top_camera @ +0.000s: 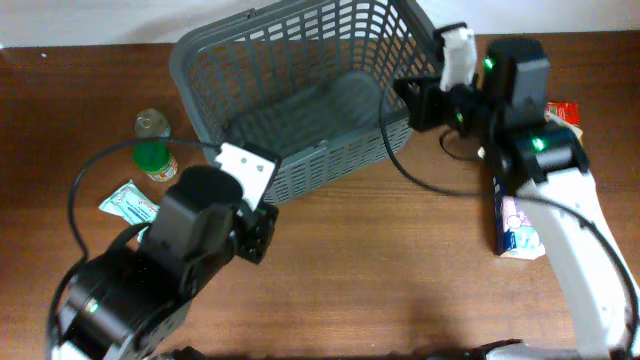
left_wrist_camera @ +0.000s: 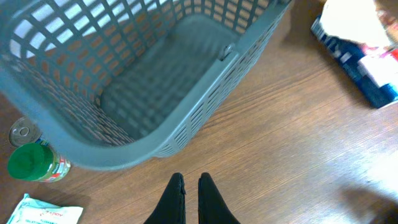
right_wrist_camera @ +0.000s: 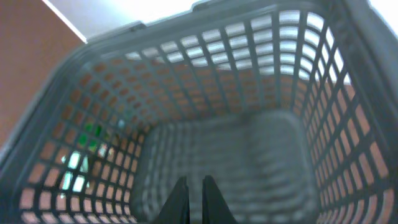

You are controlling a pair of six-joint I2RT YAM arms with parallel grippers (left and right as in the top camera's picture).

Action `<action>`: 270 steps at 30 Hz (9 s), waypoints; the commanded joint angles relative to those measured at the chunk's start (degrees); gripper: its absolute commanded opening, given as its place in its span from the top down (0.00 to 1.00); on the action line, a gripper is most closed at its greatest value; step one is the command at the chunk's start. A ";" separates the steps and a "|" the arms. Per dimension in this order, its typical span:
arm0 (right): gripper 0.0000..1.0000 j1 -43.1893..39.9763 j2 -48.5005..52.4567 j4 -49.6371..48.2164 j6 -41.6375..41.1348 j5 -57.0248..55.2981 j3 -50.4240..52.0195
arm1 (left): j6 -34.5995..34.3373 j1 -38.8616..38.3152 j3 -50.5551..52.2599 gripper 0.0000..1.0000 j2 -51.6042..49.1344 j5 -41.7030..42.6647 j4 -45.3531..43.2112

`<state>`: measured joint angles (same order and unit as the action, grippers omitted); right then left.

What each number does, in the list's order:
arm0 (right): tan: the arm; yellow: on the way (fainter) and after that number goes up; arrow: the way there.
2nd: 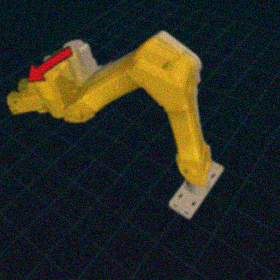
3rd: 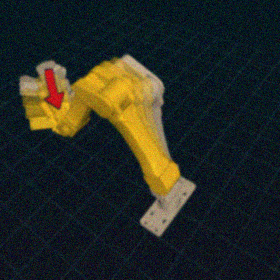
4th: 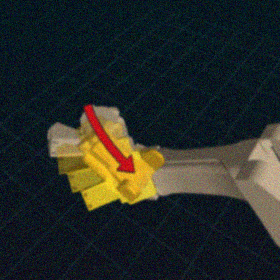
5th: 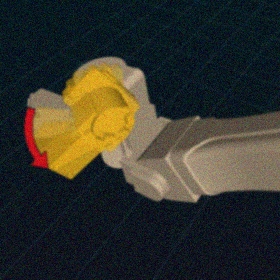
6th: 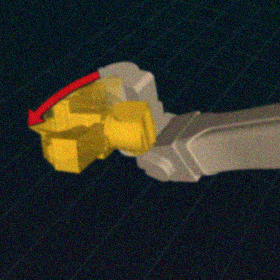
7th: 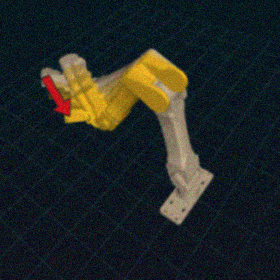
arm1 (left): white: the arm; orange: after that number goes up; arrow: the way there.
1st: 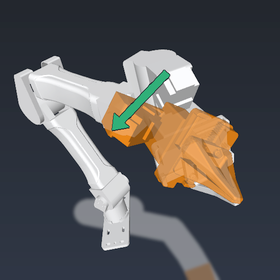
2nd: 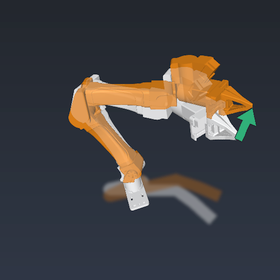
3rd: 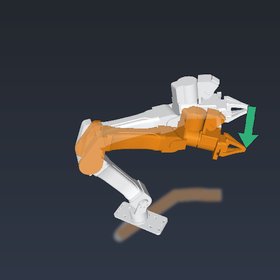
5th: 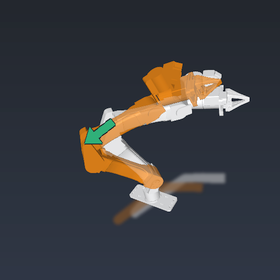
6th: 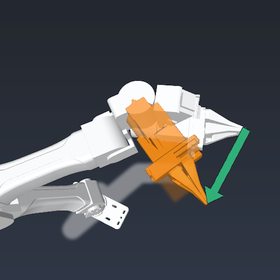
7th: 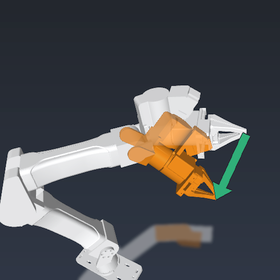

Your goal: Pack container

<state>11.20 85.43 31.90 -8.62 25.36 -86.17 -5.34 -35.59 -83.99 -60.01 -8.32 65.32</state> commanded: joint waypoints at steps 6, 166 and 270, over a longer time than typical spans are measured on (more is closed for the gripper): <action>0.96 0.81 14.56 17.51 2.89 -10.93 -25.90 | -1.57 0.26 0.15 0.98 3.13 0.81 2.82; 0.96 -27.19 3.06 49.59 3.91 -22.62 -32.98 | 15.58 36.13 0.15 0.98 16.26 21.64 5.11; 0.96 -35.01 46.03 43.50 9.92 5.57 -52.37 | 15.13 36.13 0.15 0.01 16.26 21.42 18.14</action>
<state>-23.07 134.96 74.89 1.50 24.40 -134.28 9.43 0.40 -83.88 -43.62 12.25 83.40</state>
